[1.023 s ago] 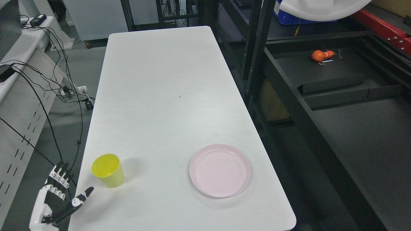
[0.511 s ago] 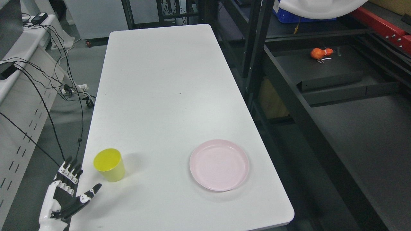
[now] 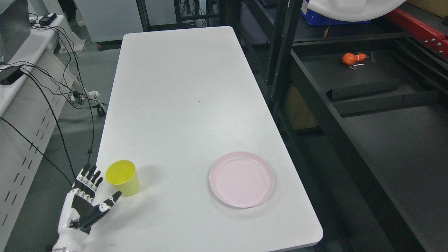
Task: Place yellow IKEA cup on middle right shelf
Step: 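Reach the left hand toward the yellow cup on the table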
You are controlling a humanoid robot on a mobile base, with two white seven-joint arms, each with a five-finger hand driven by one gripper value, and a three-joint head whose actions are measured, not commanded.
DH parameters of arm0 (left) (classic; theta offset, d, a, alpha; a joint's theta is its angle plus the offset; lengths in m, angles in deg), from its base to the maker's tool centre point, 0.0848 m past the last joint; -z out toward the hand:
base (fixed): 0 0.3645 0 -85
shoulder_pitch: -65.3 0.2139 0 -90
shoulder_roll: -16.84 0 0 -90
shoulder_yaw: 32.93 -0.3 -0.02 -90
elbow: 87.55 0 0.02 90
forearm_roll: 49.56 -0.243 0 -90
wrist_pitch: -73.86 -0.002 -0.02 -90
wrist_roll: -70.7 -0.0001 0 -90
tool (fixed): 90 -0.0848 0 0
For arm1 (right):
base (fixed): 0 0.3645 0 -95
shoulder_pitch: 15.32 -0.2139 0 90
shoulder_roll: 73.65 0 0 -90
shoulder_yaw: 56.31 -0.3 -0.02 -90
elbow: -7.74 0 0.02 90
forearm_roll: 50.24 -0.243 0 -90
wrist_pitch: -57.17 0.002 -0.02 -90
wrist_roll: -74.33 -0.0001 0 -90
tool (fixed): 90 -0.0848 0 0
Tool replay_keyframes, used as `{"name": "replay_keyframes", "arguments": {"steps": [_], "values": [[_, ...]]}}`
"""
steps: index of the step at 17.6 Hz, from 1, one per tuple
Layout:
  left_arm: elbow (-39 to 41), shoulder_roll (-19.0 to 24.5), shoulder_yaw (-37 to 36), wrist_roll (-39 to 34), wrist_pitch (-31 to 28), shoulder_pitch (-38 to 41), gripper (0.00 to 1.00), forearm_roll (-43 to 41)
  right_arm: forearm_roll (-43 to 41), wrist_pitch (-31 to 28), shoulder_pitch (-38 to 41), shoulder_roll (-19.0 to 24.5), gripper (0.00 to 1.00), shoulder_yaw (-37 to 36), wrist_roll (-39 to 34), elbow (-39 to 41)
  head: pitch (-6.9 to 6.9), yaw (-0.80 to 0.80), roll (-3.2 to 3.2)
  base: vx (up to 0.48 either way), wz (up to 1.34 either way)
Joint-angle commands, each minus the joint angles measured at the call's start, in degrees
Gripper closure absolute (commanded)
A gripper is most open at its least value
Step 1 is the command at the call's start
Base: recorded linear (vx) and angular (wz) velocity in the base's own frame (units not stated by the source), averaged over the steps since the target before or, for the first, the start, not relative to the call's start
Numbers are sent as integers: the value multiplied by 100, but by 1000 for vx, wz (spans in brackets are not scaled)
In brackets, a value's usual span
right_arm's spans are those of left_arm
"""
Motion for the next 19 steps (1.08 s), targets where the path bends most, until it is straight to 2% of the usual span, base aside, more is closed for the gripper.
{"name": "replay_keyframes", "arguments": {"steps": [1,5,9,19], "values": [[-591,-45,-210,-10,-52,-359,1,-20,-141,-1,79,-100,1,97,-5,0,0,0,0,0,0],[-786,-36,-227,-10,-52,-579,1,-81,-141,-1,79,-100,1,97,-5,0,0,0,0,-1,9],[-979,-71,-228,-19,-61,-799,1,-494,-141,-1,79,-100,1,97,-5,0,0,0,0,0,0],[-1023,-89,-562,-19,-166,-1019,1,-1135,-141,-1,79,-100,1,97,-5,0,0,0,0,-2,44]]}}
